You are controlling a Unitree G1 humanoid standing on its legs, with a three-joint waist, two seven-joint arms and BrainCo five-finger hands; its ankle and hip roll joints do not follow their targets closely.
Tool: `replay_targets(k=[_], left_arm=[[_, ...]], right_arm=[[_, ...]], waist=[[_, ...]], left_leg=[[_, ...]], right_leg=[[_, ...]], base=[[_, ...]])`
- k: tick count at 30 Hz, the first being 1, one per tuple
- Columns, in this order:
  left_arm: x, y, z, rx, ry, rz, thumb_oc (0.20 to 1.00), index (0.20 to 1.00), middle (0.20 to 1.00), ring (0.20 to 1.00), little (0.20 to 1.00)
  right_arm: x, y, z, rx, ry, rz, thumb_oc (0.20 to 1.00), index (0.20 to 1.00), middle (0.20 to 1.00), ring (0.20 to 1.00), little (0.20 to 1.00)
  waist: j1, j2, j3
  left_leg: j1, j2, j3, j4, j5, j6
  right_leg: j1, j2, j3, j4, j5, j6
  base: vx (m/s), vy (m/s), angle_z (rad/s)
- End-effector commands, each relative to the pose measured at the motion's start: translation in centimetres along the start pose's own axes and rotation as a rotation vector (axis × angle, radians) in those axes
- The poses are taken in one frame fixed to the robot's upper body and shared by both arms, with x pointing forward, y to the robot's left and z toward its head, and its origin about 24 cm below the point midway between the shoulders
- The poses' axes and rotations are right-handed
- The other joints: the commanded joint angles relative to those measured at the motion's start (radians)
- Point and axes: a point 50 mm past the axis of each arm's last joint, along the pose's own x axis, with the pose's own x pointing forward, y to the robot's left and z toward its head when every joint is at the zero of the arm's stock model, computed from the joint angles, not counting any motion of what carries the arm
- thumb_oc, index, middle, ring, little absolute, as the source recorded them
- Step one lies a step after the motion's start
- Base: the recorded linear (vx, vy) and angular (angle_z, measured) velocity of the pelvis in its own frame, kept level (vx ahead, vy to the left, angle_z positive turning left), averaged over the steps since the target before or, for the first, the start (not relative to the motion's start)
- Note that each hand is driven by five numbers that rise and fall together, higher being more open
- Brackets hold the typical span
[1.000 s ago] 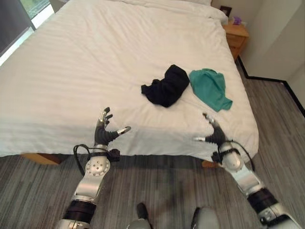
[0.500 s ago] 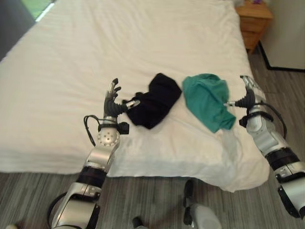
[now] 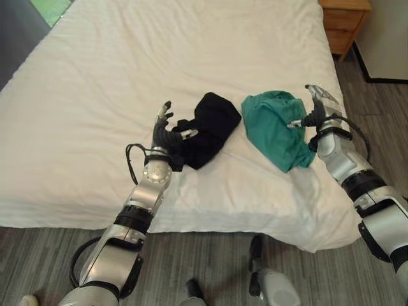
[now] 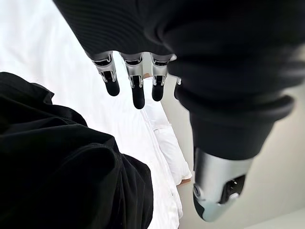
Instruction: Pick up bed clothes into laundry basket.
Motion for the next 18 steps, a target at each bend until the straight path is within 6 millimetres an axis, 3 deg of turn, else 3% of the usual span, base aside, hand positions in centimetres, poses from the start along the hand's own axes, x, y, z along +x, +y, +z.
replay_targets(k=[1,4,7,10,18], left_arm=[[2.7,0.8,5.2,0.025,-0.179,0.035,1.0,1.0,1.0,1.0,1.0],[3.8,0.8,7.1,0.029,-0.219,0.058,1.0,1.0,1.0,1.0,1.0],[4.2,0.9,7.8,0.028,-0.23,0.072,1.0,1.0,1.0,1.0,1.0],[4.9,0.9,8.8,0.038,-0.241,0.078,1.0,1.0,1.0,1.0,1.0],[5.7,-0.2,10.3,0.035,-0.245,0.075,1.0,1.0,1.0,1.0,1.0]], right_arm=[[2.3,-3.6,3.6,-0.01,-0.088,-0.099,1.0,1.0,1.0,1.0,1.0],[3.0,-4.5,5.1,-0.017,-0.115,-0.115,1.0,1.0,1.0,1.0,1.0],[3.2,-4.9,5.3,-0.013,-0.115,-0.125,1.0,1.0,1.0,1.0,1.0],[3.5,-5.6,4.9,-0.013,-0.092,-0.145,1.0,1.0,1.0,1.0,1.0],[3.4,-4.3,4.4,-0.025,-0.042,-0.114,1.0,1.0,1.0,1.0,1.0]], waist=[[0.013,-0.042,-0.011],[0.019,-0.037,0.002],[0.018,-0.034,0.004],[0.019,-0.032,0.013],[0.019,-0.014,0.041]], left_leg=[[0.026,0.032,-0.011,0.007,0.031,-0.055],[-0.002,0.042,-0.02,0.007,0.051,-0.066],[-0.019,0.052,-0.026,0.007,0.065,-0.077],[-0.07,0.07,-0.052,0.007,0.119,-0.105],[-0.132,0.09,-0.059,0.007,0.164,-0.113]], right_leg=[[0.065,-0.118,0.008,0.017,-0.106,0.152],[0.045,-0.115,0.001,0.017,-0.107,0.153],[0.035,-0.112,-0.004,0.018,-0.109,0.152],[0.008,-0.105,-0.013,0.017,-0.112,0.153],[-0.035,-0.101,-0.021,0.017,-0.108,0.154]], base=[[0.01,-0.044,0.02],[0.01,-0.074,0.01],[0.01,-0.076,0.08],[0.0,-0.114,0.22],[0.01,-0.078,0.21]])
